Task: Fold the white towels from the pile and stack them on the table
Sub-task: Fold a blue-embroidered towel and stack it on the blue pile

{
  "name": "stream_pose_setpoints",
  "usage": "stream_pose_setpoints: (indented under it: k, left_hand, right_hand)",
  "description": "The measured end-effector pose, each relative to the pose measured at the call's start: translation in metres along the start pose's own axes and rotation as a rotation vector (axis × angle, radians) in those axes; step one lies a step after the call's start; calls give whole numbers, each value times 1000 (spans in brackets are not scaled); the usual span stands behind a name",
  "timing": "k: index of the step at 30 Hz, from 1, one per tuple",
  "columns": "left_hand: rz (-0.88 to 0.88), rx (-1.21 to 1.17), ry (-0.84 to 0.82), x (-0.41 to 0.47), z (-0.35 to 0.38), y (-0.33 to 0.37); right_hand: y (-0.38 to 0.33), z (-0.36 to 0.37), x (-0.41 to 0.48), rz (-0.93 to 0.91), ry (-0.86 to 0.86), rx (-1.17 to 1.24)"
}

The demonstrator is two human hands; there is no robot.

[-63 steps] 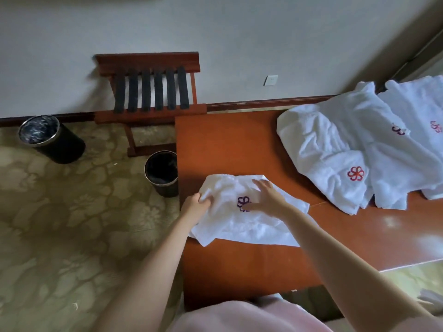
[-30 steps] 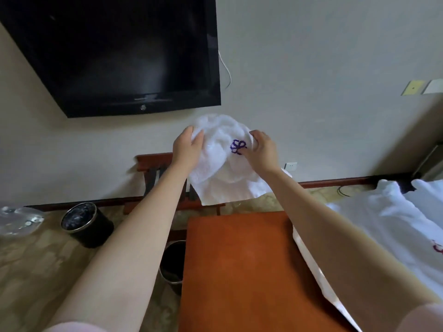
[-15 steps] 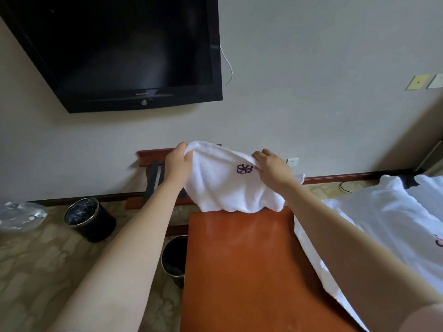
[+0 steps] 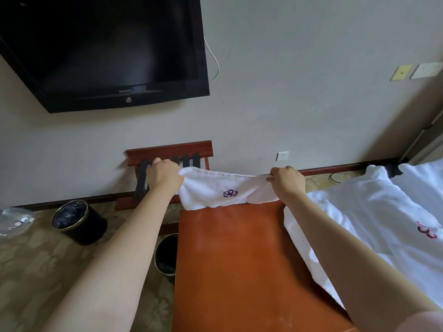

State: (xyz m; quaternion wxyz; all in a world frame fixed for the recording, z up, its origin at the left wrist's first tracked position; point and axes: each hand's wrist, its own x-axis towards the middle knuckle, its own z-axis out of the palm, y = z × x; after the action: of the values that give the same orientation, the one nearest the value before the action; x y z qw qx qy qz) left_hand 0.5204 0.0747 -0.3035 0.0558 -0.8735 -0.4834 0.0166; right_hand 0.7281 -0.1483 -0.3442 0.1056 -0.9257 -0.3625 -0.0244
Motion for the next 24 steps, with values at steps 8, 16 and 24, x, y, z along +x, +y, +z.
stream_pose_setpoints:
  k: [8, 16, 24]
  left_hand:
    - [-232, -170, -209, 5, 19, 37]
    - [-217, -714, -63, 37, 36, 41]
    - [-37, -792, 282, 64, -15, 43]
  right_hand:
    - [0, 9, 16, 246, -6, 135]
    - [3, 17, 47, 207, 113, 529]
    - [-4, -18, 84, 92, 400, 505]
